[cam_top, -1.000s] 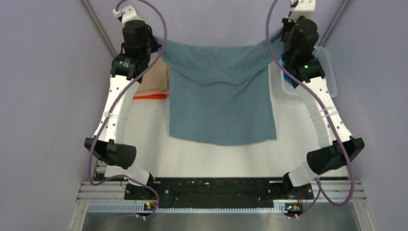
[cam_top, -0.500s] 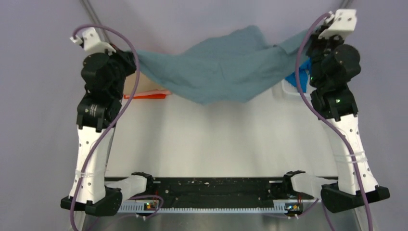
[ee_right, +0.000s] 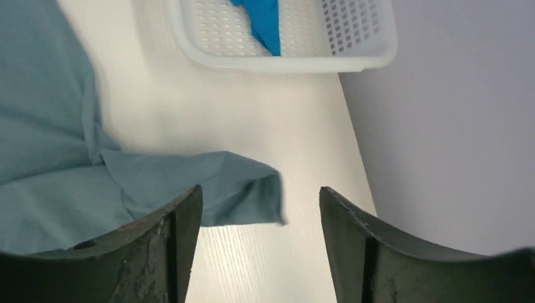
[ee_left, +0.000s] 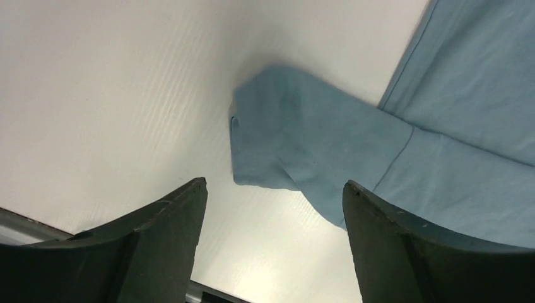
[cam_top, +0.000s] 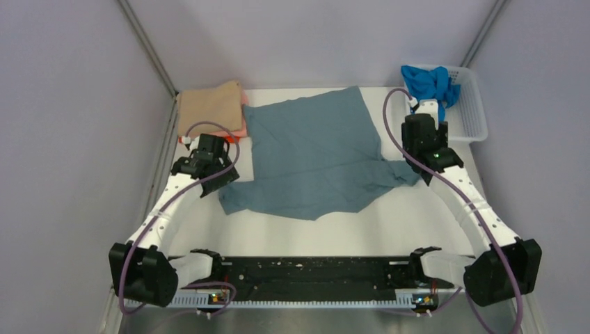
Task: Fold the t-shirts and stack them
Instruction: Flatten out the tshirt
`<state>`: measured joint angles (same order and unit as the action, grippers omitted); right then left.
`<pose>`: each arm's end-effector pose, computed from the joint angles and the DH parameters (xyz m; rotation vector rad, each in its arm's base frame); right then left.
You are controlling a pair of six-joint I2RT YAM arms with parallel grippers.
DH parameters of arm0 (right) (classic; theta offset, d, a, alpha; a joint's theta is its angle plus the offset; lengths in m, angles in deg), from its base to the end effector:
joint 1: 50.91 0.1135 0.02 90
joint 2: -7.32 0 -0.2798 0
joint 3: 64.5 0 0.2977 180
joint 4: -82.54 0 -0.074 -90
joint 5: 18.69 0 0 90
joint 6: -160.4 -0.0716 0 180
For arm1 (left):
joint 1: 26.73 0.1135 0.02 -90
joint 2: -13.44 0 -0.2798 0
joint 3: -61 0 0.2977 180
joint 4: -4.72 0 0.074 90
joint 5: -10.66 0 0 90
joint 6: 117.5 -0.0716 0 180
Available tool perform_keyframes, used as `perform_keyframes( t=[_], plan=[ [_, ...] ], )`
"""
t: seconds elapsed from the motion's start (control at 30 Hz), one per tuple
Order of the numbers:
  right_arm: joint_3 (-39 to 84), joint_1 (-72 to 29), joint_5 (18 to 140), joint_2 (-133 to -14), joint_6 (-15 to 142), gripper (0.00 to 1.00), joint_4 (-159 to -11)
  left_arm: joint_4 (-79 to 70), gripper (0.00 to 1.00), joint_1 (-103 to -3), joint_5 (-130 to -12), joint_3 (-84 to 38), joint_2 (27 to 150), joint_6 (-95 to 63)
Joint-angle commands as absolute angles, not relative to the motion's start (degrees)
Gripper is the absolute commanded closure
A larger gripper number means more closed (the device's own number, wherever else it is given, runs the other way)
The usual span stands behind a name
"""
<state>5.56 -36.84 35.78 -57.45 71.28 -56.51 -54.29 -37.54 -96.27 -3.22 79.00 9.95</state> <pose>0.3056 0.0337 0.3169 0.0686 2.1094 -0.5400 0.2714 -0.0306 0.2374 -0.6858 2.4602 0.0705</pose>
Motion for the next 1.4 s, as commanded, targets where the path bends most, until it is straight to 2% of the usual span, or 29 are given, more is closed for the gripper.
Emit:
perform_keyframes(
  t=[0.0,0.07,0.1,0.17,0.23,0.3,0.4,0.5,0.6,0.73,0.93,1.17,1.37],
  plan=[
    [10.1,-37.3,25.0,-59.6,61.9,0.28,-54.2,-58.1,0.16,-37.4,-97.3,-11.8,81.6,13.1],
    [11.7,-37.3,25.0,-59.7,60.6,0.2,-53.5,-57.3,0.11,-37.5,-94.9,-13.6,81.6,12.0],
    [12.1,-37.3,25.5,-59.4,60.3,0.19,-53.4,-56.6,0.1,-37.7,-92.9,-14.1,81.4,11.5],
    [12.2,-37.3,29.6,-58.1,58.9,0.18,-53.4,-50.9,0.03,-38.3,-87.7,-13.5,80.5,8.8],
    [10.3,-37.3,39.3,-56.4,56.2,0.17,-54.4,-43.6,0.01,-38.8,-80.5,-11.4,80.0,7.4],
    [5.5,-37.2,52.8,-54.7,53.7,0.09,-57.8,-34.9,0.01,-39.7,-71.7,-9.3,81.5,6.4],
    [-3.8,-35.1,69.3,-53.7,51.0,0.02,-66.7,-28.1,0.01,-41.3,-64.7,-10.7,88.5,6.5],
    [-9.2,-31.4,72.7,-56.8,47.5,0.02,-72.1,-27.1,0.01,-43.6,-63.5,-14.9,98.5,6.0],
    [-10.5,-29.4,69.3,-62.0,45.7,0.01,-72.8,-27.7,0.01,-45.3,-64.5,-17.2,106.8,6.5],
    [-10.7,-29.4,62.9,-69.2,42.5,0.01,-74.0,-26.3,0.01,-47.6,-64.6,-14.3,112.7,7.4],
    [-3.8,-30.0,60.4,-84.4,42.5,0.01,-74.6,-23.8,0.03,-53.5,-66.1,-2.8,111.4,10.8],
    [10.6,-30.2,65.9,-101.1,47.5,0.02,-76.7,-14.8,0.03,-66.3,-60.9,14.4,101.9,22.5],
    [31.3,-28.8,72.9,-115.3,53.8,0.03,-76.4,-11.7,0.03,-74.9,-63.1,11.3,103.0,22.5]
  ],
)
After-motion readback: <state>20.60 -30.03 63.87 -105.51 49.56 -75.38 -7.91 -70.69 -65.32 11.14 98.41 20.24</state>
